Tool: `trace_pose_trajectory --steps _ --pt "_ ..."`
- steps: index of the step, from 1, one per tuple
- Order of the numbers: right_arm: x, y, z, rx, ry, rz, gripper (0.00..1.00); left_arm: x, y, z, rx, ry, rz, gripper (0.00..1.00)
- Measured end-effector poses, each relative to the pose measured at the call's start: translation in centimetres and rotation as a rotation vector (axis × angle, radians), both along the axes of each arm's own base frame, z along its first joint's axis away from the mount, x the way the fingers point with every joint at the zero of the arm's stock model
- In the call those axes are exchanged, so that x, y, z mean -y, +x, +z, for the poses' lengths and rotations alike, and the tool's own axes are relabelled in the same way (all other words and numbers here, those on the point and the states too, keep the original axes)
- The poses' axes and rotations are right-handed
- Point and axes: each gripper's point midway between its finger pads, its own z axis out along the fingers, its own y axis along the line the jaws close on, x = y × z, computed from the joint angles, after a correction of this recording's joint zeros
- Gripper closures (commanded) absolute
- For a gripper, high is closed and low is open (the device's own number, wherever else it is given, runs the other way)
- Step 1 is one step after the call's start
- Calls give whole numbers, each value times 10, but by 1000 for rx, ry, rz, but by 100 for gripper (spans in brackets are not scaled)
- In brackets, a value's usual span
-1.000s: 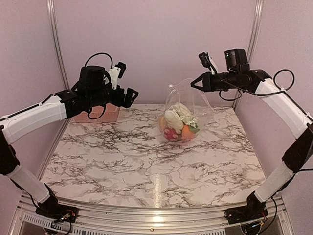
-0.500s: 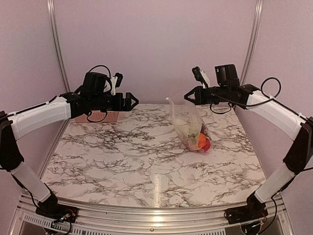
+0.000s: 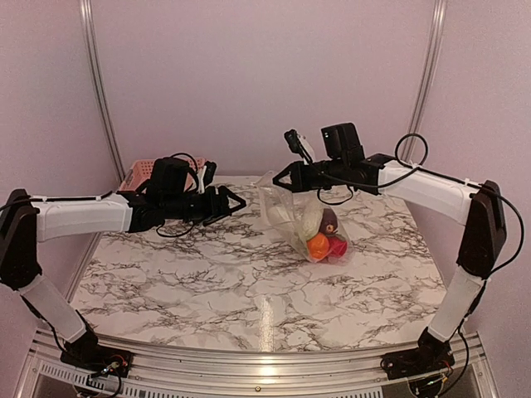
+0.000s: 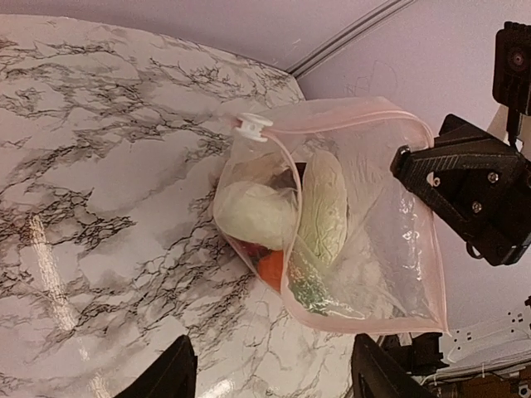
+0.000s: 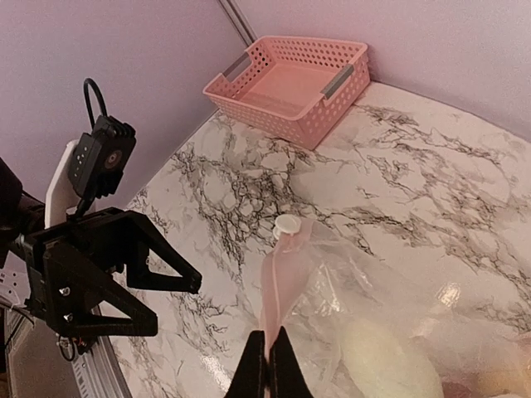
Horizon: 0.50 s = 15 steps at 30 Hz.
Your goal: Open the zip-top bag and remove the fake food
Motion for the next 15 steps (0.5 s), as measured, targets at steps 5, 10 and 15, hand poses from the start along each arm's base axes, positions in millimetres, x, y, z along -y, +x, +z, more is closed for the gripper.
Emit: trace_pose_trajectory --steps 5,10,15 --pt "-3 1 4 -4 36 4 100 30 -1 -3 -42 -83 -42 45" --pt "-7 1 12 6 68 13 100 47 8 -20 -101 -105 -49 63" --pt "-7 2 13 9 75 12 100 56 15 -22 -119 -122 -53 81"
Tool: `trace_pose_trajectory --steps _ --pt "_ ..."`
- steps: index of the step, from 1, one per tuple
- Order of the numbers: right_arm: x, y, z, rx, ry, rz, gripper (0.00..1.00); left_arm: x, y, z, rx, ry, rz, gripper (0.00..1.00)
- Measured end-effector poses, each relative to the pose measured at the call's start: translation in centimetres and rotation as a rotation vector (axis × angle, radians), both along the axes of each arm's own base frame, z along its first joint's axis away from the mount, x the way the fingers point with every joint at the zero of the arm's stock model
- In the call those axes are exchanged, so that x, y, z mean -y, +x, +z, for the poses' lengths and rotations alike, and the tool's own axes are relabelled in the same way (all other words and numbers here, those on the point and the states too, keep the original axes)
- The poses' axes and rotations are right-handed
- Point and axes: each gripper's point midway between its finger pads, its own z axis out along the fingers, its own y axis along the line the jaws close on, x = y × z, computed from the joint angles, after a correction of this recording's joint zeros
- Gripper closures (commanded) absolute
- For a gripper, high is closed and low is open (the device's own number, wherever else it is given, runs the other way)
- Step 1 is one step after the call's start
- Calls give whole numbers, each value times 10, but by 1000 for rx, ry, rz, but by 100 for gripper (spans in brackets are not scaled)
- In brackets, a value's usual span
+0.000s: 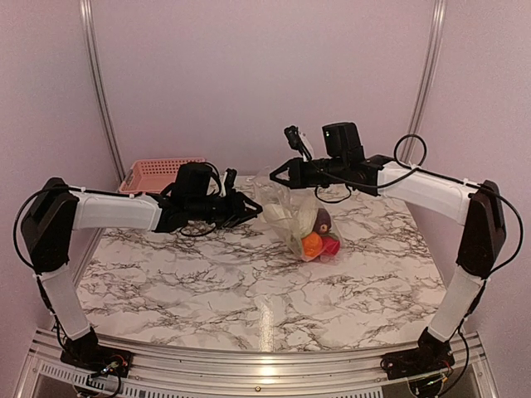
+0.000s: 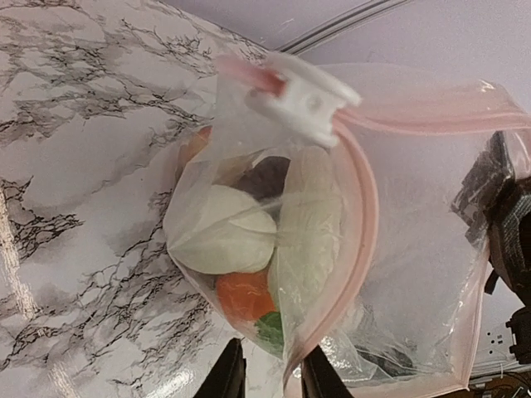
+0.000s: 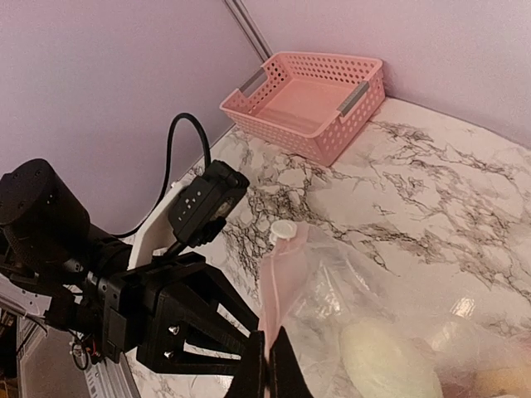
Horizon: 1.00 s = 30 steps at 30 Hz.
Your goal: Open the zip-top bag and remove the fake food
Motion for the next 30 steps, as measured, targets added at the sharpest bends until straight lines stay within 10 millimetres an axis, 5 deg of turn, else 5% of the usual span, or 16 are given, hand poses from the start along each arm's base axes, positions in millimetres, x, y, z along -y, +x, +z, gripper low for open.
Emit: trace_pose_trajectory --steps 5,12,21,26,30 --pt "0 -1 -7 -8 -4 3 100 3 0 5 -2 -24 -9 100" --pt "1 -3 -13 -18 -10 5 100 -3 -3 5 -5 -29 -6 100" --pt "9 -5 -39 -65 -42 -4 100 -70 -1 -40 -86 124 139 100" --pt "5 -14 -44 -92 -40 25 100 -76 1 -54 -95 184 139 100" --pt "-2 -20 -42 -97 -29 45 100 -75 -1 -45 -54 193 105 82"
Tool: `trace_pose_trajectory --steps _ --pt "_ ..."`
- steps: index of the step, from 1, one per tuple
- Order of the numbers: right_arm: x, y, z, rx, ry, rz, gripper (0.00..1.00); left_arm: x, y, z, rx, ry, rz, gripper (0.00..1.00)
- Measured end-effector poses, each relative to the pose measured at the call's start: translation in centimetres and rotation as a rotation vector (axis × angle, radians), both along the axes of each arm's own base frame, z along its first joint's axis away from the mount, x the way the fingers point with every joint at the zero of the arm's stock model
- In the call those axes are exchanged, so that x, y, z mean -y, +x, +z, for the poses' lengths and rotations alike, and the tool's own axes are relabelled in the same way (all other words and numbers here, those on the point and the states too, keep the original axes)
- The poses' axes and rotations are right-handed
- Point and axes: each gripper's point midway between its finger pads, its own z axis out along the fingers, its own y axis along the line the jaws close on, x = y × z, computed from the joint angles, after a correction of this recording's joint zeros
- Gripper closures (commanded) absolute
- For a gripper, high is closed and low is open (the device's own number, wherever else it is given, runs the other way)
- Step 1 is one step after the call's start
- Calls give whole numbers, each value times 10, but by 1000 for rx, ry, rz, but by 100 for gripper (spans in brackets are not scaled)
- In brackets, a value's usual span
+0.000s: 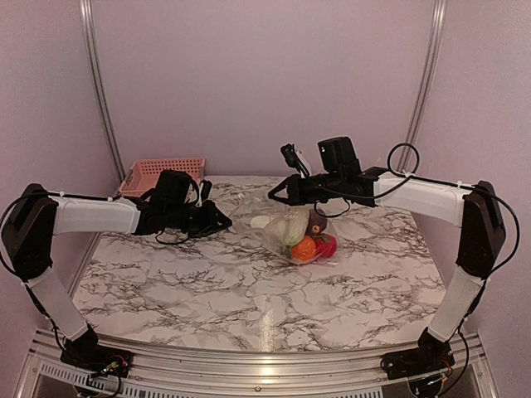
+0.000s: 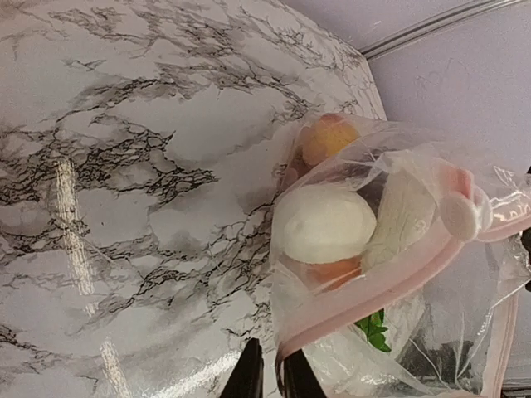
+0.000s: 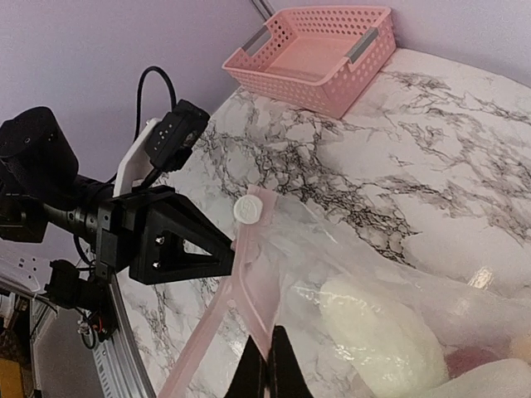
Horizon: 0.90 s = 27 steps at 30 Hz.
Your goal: Open the zip-top bag and remove the fake food
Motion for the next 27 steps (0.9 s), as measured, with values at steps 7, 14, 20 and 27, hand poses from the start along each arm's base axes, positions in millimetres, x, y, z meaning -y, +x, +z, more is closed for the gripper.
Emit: trace_pose_trajectory --steps 7,14,20,27 --pt "-5 -1 7 5 22 1 100 -6 -12 74 160 -69 -35 71" --pt "-14 -1 2 -8 28 8 100 18 -13 113 213 -139 -82 72" --pt "-20 -1 -10 -40 17 4 100 62 -14 72 127 -107 -153 75" --pt "-14 11 -23 -77 -6 -93 100 67 -8 2 57 4 -170 58"
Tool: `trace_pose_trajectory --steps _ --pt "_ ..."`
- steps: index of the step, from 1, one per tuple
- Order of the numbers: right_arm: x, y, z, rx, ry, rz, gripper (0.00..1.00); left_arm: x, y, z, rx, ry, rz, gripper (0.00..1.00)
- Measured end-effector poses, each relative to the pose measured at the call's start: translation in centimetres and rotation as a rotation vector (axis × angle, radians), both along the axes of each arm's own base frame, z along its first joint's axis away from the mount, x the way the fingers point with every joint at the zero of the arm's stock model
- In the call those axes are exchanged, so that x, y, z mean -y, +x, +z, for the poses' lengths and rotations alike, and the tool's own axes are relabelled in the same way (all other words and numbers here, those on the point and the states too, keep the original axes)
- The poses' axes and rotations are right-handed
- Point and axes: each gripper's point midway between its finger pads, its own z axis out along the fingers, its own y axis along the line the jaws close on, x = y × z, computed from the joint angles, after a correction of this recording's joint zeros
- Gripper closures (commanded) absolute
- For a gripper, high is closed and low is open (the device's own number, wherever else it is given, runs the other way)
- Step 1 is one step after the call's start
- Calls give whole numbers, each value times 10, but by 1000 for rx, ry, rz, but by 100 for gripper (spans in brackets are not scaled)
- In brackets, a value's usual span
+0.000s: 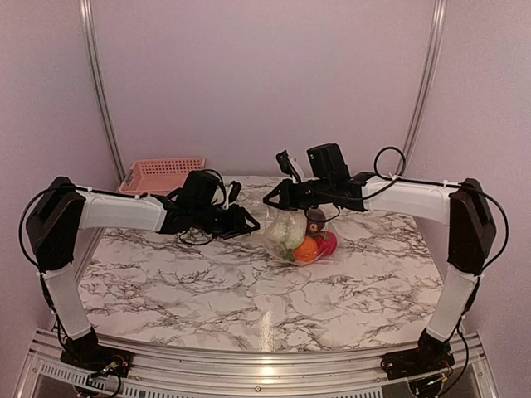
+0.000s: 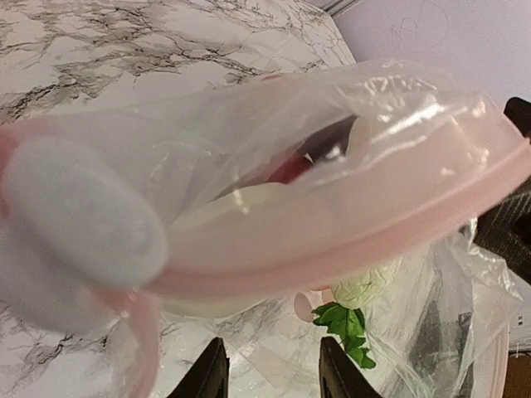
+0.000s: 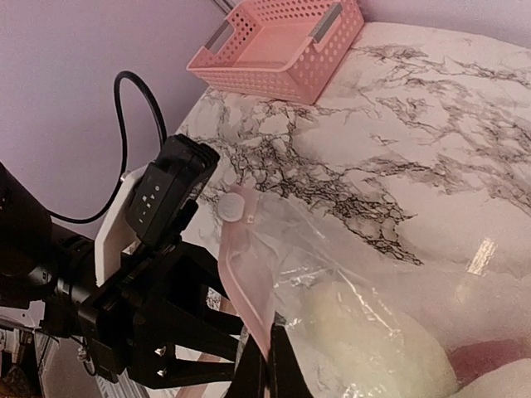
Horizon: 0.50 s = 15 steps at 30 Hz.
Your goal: Open the zip-top bag and remove the fake food
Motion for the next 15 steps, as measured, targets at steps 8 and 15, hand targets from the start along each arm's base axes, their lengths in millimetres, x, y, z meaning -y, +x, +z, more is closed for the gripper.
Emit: trace_pose_trajectory --steps 8,15 --pt "-1 0 -27 -103 -11 -32 100 -24 -15 -34 255 131 -122 39" --pt "-2 -13 -32 -148 -21 27 100 -23 -23 -19 596 195 -271 39"
